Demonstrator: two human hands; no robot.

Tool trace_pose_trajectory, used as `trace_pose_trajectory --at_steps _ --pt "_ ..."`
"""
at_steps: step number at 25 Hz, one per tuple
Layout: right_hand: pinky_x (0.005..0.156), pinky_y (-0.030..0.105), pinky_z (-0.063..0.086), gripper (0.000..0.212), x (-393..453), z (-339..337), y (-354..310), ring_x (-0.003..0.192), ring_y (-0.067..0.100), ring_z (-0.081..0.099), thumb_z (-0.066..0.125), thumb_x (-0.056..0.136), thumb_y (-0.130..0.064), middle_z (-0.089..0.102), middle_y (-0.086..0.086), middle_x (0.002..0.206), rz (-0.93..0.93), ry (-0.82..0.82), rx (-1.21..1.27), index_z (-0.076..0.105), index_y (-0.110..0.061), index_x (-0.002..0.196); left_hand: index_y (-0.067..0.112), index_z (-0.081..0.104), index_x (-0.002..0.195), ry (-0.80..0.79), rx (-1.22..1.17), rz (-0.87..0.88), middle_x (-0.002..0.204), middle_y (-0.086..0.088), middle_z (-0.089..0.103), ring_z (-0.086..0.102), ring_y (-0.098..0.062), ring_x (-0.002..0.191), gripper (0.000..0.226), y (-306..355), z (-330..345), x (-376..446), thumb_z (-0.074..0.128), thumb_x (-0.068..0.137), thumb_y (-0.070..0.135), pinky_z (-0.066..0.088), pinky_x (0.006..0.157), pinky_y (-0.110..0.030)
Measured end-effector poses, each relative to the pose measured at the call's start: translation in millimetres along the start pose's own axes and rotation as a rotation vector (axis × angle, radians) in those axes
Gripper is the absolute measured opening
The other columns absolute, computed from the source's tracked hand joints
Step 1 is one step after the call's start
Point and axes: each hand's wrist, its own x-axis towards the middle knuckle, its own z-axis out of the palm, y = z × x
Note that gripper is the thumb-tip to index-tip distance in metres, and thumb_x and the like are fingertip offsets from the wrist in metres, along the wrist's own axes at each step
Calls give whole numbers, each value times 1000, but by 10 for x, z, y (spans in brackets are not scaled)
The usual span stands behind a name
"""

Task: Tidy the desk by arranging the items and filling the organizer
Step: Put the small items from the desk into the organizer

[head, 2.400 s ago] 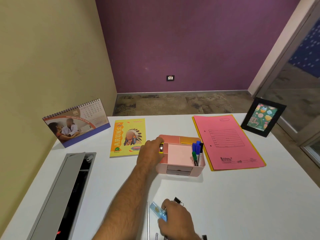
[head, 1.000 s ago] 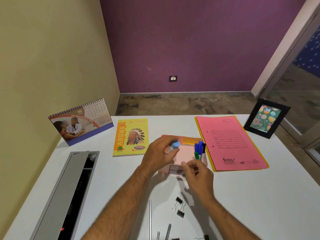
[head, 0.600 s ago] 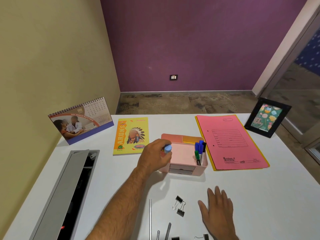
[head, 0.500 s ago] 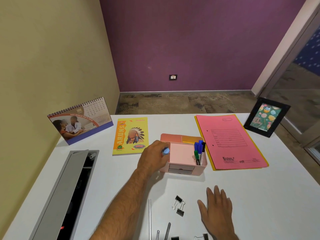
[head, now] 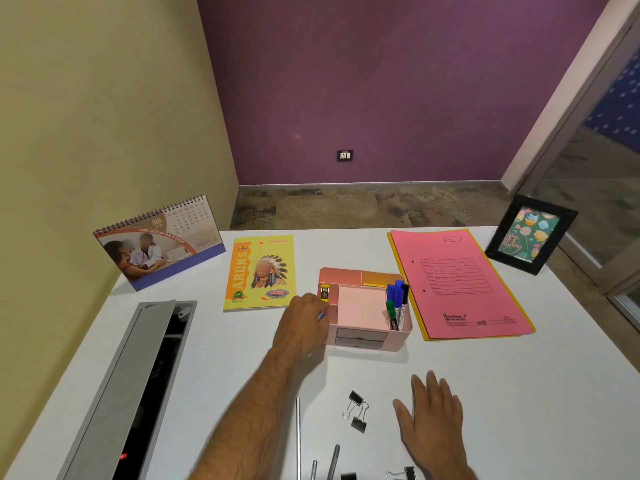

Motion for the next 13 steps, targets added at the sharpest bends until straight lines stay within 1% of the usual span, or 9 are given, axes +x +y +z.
trace_pose_trajectory --at_steps 2,5,7,8,10,11,13 --pt "97 63 44 88 -6 -13 -3 124 47 53 6 91 -68 57 22 136 -1 -5 2 65 -11 124 18 70 103 28 -55 3 108 -1 65 53 -21 102 20 -17 5 -44 57 89 19 46 86 -32" --pt "96 63 45 89 -1 -29 1 124 47 53 5 91 -68 57 23 136 -14 -12 -9 65 -11 124 18 65 116 55 -113 6 117 1 62 52 -20 109 27 -44 -3 -127 59 91 23 41 88 -25" --pt "95 63 45 91 5 -54 -6 124 48 53 3 90 -69 57 23 136 -20 -60 -14 64 -10 124 20 61 124 83 -152 -11 123 3 60 51 -17 115 33 -47 -9 -217 58 93 28 37 91 -22" --pt "96 63 45 92 9 -61 -3 124 47 53 3 89 -70 57 23 137 -22 -81 -24 64 -11 125 20 59 126 94 -170 -29 125 4 59 51 -16 116 34 -42 -17 -266 57 94 31 37 93 -23" --pt "100 62 42 91 8 -121 -7 130 46 48 7 87 -73 51 21 143 -36 -119 -53 60 -13 131 21 58 124 87 -190 -91 121 5 59 54 -15 110 33 -29 -35 -368 60 92 31 44 91 -27" --pt "105 60 38 88 -3 -167 -9 136 44 42 12 86 -72 45 20 149 -55 -127 -76 54 -14 137 21 58 120 75 -181 -134 115 5 59 55 -15 105 31 -23 -44 -423 63 90 30 46 86 -26" --pt "114 55 28 78 -25 -239 0 146 39 25 21 89 -66 27 15 160 -91 -174 -84 36 -18 149 20 57 108 47 -137 -231 101 5 59 57 -14 92 25 -44 -45 -554 67 87 31 43 75 -24"
